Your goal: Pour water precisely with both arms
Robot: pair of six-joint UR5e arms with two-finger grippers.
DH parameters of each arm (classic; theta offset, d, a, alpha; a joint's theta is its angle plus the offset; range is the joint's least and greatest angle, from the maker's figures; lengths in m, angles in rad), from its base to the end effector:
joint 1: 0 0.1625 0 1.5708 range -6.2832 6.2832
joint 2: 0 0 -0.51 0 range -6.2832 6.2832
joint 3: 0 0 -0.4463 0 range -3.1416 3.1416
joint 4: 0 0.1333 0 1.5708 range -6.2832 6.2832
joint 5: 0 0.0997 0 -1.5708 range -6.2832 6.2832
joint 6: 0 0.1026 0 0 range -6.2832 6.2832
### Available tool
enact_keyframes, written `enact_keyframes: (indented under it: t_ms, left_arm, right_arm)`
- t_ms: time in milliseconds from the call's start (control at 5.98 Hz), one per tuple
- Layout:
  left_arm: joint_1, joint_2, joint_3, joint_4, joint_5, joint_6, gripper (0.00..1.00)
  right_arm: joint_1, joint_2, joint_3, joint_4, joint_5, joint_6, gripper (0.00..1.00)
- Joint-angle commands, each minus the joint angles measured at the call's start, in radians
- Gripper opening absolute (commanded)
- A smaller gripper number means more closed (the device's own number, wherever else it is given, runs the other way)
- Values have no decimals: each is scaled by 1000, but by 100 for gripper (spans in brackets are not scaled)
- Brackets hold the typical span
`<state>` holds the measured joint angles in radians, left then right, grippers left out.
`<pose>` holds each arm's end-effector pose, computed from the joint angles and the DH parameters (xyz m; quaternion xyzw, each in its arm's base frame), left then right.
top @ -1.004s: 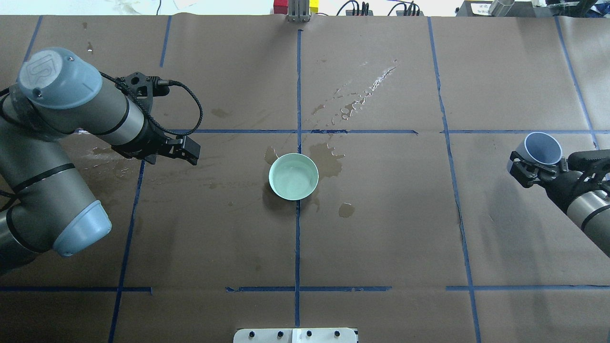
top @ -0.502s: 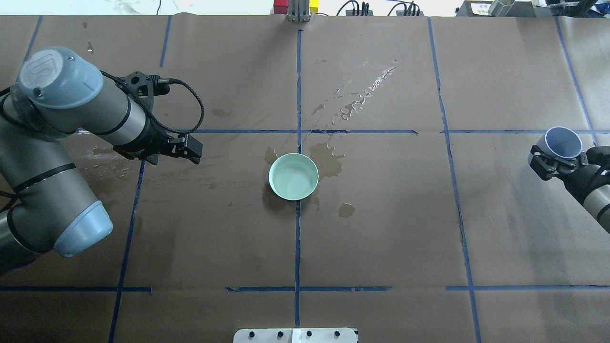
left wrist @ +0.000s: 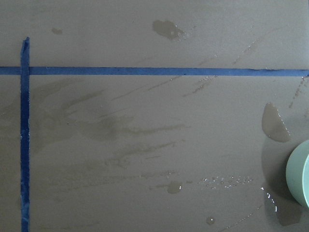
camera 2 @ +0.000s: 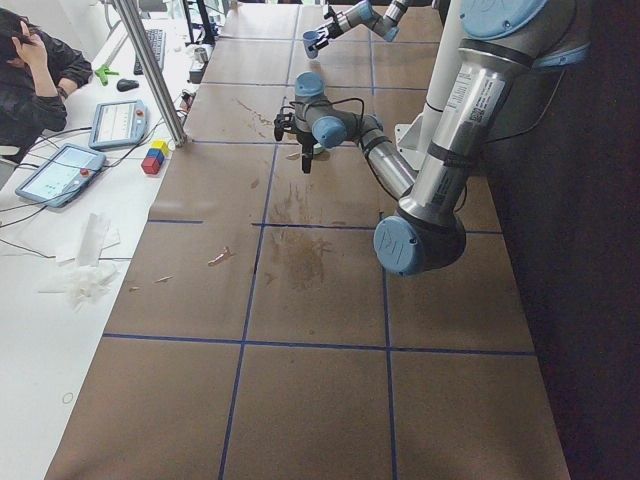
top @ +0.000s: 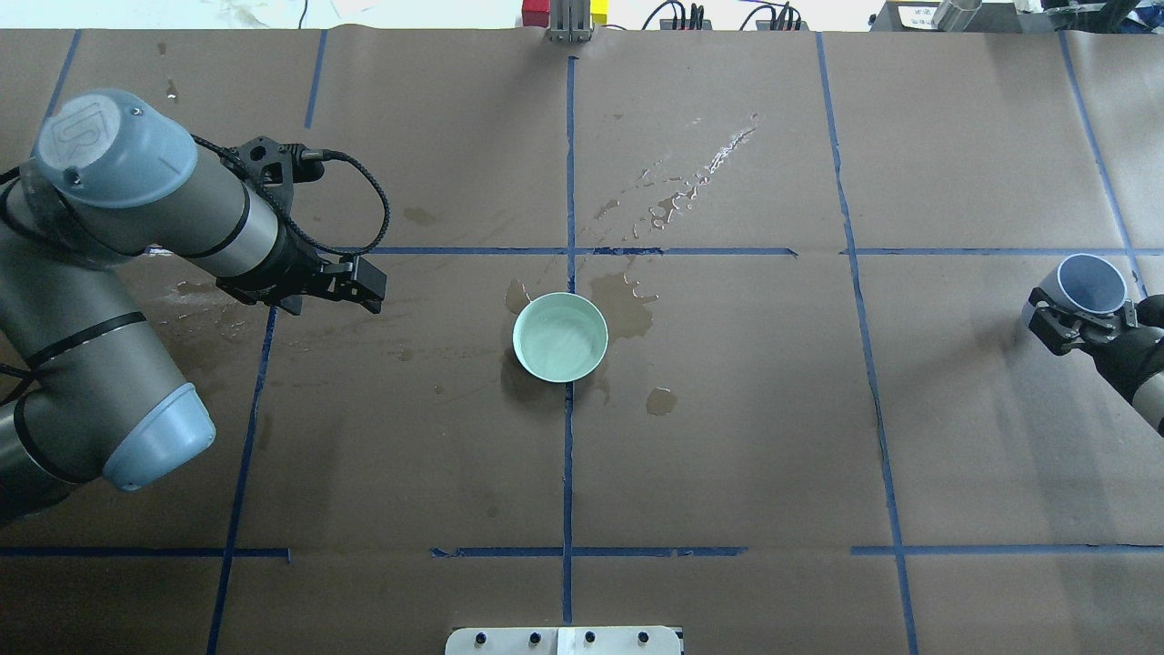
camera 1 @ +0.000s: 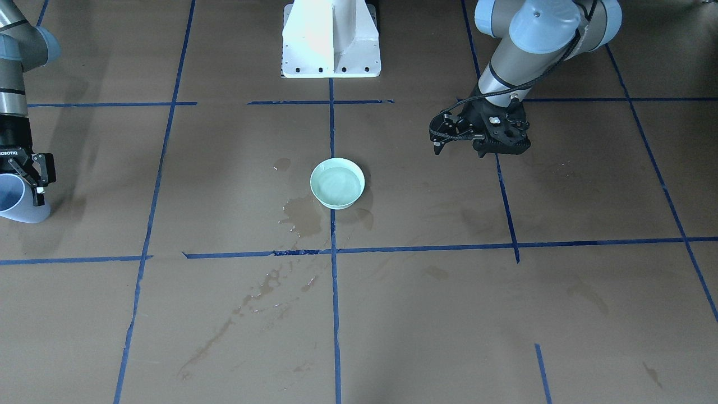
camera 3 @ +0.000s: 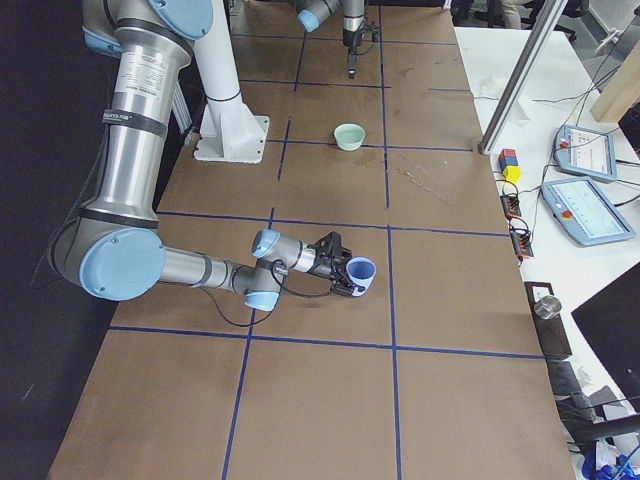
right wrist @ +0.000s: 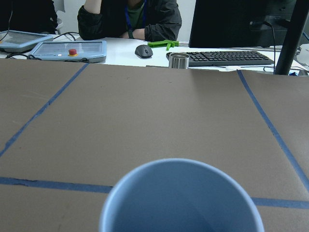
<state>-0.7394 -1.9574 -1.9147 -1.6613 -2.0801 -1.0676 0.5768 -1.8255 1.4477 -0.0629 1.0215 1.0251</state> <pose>0.4302 -0.5051 0.3251 0.0370 0.4485 -0.0047 0.8930 -0.2401 -0.3791 0.7678 0.4682 -0.3144 0.1578 0.8106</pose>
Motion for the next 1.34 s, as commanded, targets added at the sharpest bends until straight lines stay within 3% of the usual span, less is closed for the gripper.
enact_keyframes:
  t_ms: [0,167,335,669,836,1171]
  left_arm:
    - [0,-2,0,0,0,0,100]
    - [0,0,-1,0,0,0,100]
    - [0,0,0,0,0,0,100]
    - [2,2,0,0,0,5,100]
    - [0,2,0,0,0,5,100]
    - [0,0,-1,0,0,5,100]
  right_arm:
    - [0,0,-6,6,0,0,31]
    - [0,0,-4,9,0,0,43]
    - [0,0,-4,9,2,0,69]
    - [0,0,-4,11,2,-2,89]
    - [0,0,-7,27,2,0,97]
    - [0,0,-9,31,0,1,98]
